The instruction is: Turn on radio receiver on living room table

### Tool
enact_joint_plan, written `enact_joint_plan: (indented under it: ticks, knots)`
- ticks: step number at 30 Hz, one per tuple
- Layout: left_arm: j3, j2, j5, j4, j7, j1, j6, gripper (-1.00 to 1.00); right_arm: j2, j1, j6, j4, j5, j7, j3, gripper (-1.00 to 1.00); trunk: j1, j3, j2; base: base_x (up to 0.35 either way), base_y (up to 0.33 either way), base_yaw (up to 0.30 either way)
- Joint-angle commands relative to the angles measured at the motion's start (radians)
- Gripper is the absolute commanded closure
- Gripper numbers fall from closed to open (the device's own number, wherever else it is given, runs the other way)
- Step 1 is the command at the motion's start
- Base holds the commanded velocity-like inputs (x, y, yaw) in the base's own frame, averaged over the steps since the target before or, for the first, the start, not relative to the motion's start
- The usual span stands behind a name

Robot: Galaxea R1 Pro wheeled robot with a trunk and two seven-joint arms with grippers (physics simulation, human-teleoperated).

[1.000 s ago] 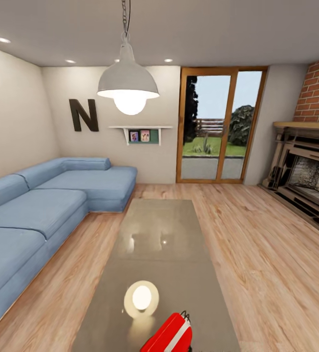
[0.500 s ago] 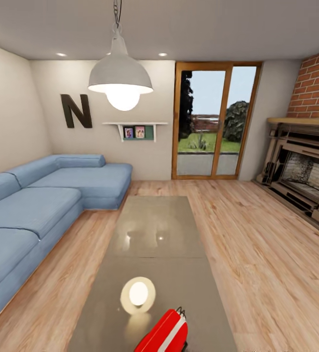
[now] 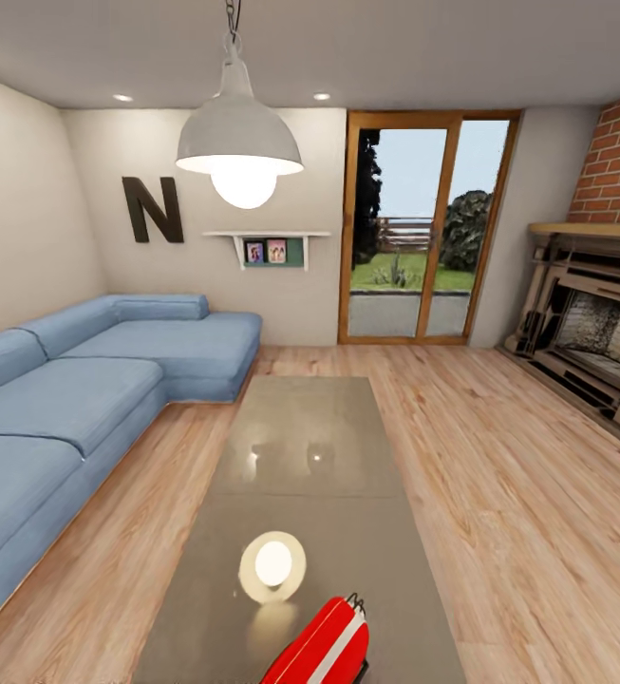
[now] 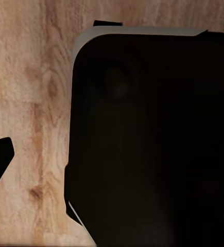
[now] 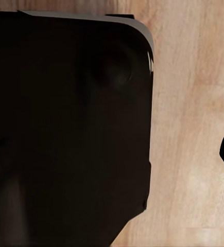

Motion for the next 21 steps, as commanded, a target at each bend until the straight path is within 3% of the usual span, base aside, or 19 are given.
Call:
enact_joint_plan:
  ticks: [1, 7, 21]
  knots:
    - [0.0, 0.0, 0.0, 0.0, 0.0, 0.0, 0.0, -1.0, 0.0, 0.0, 0.0, 0.0, 0.0, 0.0, 0.0, -1.0, 0.0, -0.002, 0.0, 0.0, 0.0, 0.114]
    - [0.001, 0.0, 0.0, 0.0, 0.0, 0.0, 0.0, -1.0, 0.0, 0.0, 0.0, 0.0, 0.0, 0.0, 0.0, -1.0, 0.0, -0.011, 0.0, 0.0, 0.0, 0.117]
    - [0.001, 0.0, 0.0, 0.0, 0.0, 0.0, 0.0, -1.0, -0.01, 0.0, -0.008, 0.0, -0.001, 0.007, -0.001, -1.0, 0.0, -0.024, 0.0, 0.0, 0.0, 0.007]
